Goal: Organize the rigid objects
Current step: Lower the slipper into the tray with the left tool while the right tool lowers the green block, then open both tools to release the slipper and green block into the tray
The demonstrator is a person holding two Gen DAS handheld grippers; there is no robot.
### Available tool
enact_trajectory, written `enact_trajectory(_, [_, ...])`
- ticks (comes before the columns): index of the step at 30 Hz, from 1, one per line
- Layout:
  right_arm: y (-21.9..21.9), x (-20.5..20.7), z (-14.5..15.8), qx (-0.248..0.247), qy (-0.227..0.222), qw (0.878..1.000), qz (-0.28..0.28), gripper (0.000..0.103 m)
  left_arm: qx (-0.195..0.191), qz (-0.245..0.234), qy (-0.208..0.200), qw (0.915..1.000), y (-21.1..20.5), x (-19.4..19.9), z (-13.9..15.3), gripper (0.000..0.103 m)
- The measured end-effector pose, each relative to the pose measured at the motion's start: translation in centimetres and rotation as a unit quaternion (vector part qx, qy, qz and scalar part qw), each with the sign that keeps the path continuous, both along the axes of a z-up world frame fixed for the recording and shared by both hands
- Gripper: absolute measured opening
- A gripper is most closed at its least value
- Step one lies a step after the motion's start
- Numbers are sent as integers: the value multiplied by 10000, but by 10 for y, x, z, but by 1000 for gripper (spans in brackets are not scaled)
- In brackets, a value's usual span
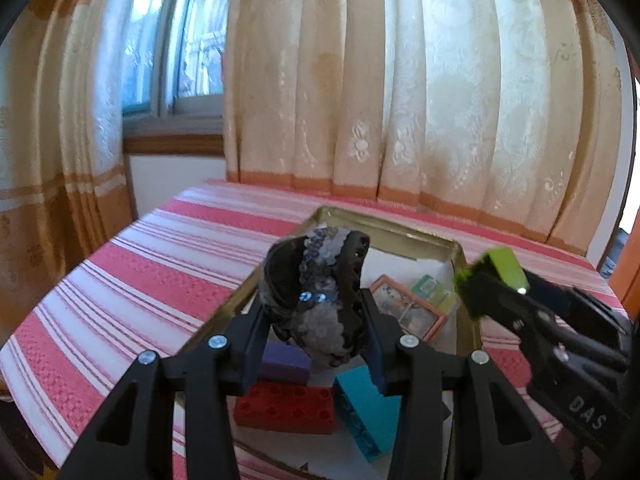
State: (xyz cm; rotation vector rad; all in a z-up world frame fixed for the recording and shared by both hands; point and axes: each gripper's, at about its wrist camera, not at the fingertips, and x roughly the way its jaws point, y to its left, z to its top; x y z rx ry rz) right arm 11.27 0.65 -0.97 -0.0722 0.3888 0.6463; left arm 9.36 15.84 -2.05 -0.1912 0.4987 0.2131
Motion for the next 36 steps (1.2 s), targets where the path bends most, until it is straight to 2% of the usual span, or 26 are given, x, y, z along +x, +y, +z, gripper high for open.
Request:
enact_trajectory(4, [12, 18, 3, -91, 162, 9998, -21, 45, -160, -157, 264, 9994, 3, 13, -1, 42])
enact_trajectory(12, [15, 39, -5, -197, 452, 9985, -226, 45, -26, -234, 525, 9983, -1, 30, -4, 42])
enact_trajectory(23, [13, 45, -9, -230, 681, 9973, -174, 45, 138, -207, 737, 9970, -3, 37, -11, 43])
enact_trajectory(25, [13, 47, -12, -277, 809, 9962, -159, 51, 178, -200, 842, 9961, -3, 39, -14, 43])
enact_trajectory(29, [3, 44, -14, -69, 876, 9961, -122, 71, 204, -226, 811, 9962, -6, 34, -15, 48])
enact_trajectory(30, [2, 43, -14, -50, 861, 9962, -125, 73, 231, -222, 797, 9963, -7, 33, -14, 48])
enact_trajectory(31, [1, 40, -13, -44, 808, 9966, -131, 73, 256, -227, 778, 9964, -9, 32, -13, 49])
enact_trajectory(33, [1, 36, -11, -63, 738, 9972, -120, 73, 325, -212, 727, 9966, -13, 29, -11, 63])
enact_trajectory(36, [-3, 28, -5, -18, 606, 9981, -107, 73, 474, -106, 586, 9971, -17, 21, -5, 77])
